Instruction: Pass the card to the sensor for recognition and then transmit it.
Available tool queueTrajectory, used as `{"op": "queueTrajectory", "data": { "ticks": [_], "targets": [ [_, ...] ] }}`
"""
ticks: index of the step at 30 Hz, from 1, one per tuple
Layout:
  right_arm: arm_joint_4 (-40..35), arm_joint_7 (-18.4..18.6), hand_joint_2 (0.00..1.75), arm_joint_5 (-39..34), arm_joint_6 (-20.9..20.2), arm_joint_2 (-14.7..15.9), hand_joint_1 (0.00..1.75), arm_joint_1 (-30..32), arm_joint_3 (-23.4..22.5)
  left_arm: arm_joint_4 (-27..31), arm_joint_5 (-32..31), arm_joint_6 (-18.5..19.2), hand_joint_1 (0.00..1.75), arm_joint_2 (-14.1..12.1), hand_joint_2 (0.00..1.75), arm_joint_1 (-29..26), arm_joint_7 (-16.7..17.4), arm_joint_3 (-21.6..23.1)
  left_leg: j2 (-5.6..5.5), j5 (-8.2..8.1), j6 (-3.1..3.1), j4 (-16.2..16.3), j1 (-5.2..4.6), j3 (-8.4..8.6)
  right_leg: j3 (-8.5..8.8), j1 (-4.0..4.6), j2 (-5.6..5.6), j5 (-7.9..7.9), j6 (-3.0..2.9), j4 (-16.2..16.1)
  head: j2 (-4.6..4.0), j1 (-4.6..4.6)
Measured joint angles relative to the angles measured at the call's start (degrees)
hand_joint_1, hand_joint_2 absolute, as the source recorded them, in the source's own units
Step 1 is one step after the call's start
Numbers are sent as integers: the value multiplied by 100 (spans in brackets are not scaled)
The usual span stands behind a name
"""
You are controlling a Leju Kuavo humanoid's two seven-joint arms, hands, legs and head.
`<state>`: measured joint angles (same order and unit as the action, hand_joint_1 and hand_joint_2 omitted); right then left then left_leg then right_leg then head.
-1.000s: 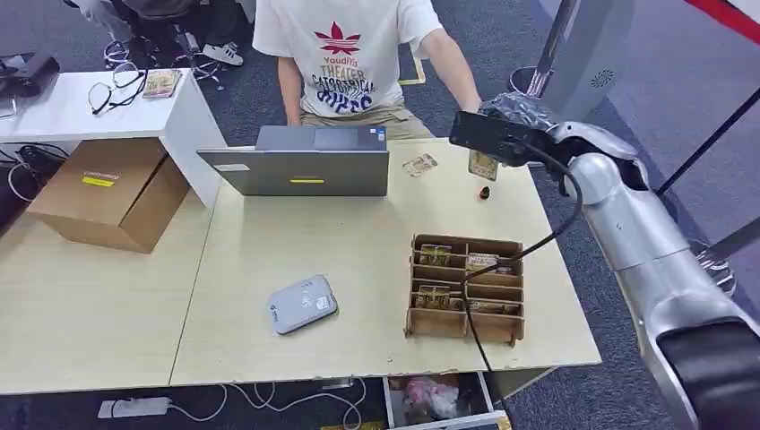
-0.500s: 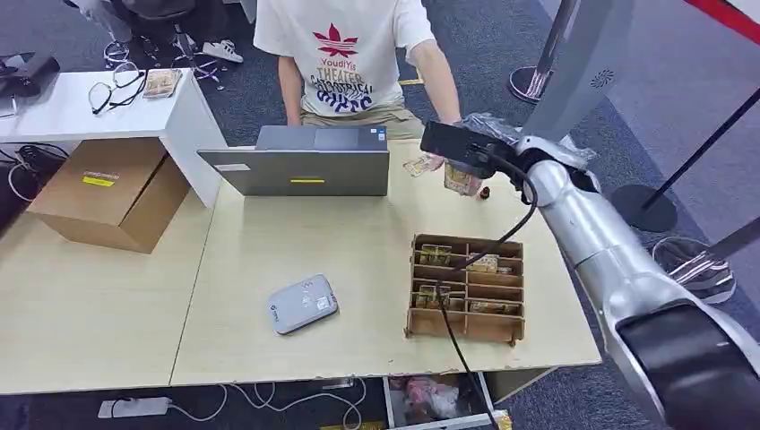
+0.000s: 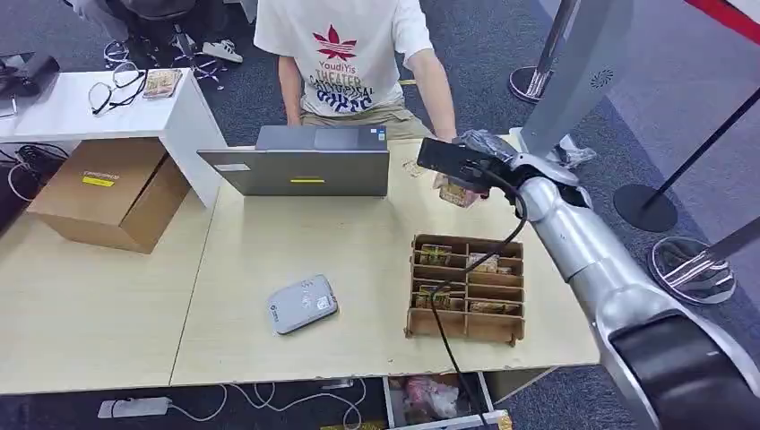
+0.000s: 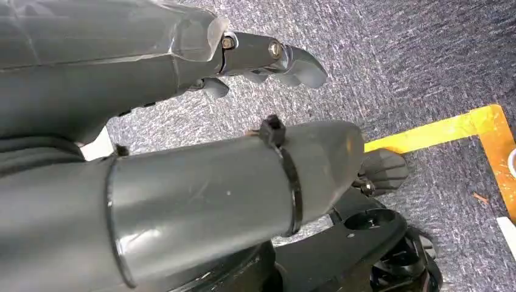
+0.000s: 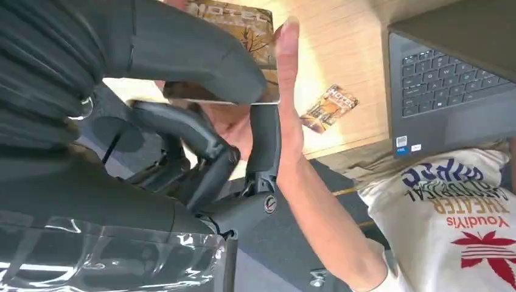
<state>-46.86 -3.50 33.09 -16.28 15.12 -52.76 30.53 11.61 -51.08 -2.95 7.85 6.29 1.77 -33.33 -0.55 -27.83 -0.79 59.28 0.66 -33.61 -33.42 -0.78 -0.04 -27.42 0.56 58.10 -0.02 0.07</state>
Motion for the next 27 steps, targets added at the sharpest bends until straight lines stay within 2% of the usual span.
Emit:
{"op": "queueTrajectory", "data": {
  "ticks": [8, 19, 22, 27],
  "targets": [
    [-96, -15, 175, 179, 96, -7, 0, 191, -140, 0, 2, -18, 0, 0, 0, -2, 7, 4, 0, 0, 0, 0, 0, 0, 0, 0, 0, 0, 0, 0, 0, 0],
    [-859, -112, 175, 468, 894, -66, 0, 822, -516, 0, 61, -63, 0, 2, 0, -11, -53, 4, 0, 0, 0, 0, 1, 0, 0, 1, -1, 0, 0, 0, 0, 2],
    [-1297, -295, 175, 282, 1254, -159, 0, 1221, -760, 0, 103, -83, 0, 13, 0, -22, -81, 4, -2, -1, 0, -1, 1, -1, 0, 1, -2, -1, 0, 0, 0, 0],
    [-2000, -824, 175, -407, 1556, -407, 0, 1959, -1196, 0, 225, -153, 0, 26, 0, -68, -166, 4, -5, -2, 0, -2, 2, -1, 0, 1, -2, -2, 0, -1, 0, -2]
  ]
}}
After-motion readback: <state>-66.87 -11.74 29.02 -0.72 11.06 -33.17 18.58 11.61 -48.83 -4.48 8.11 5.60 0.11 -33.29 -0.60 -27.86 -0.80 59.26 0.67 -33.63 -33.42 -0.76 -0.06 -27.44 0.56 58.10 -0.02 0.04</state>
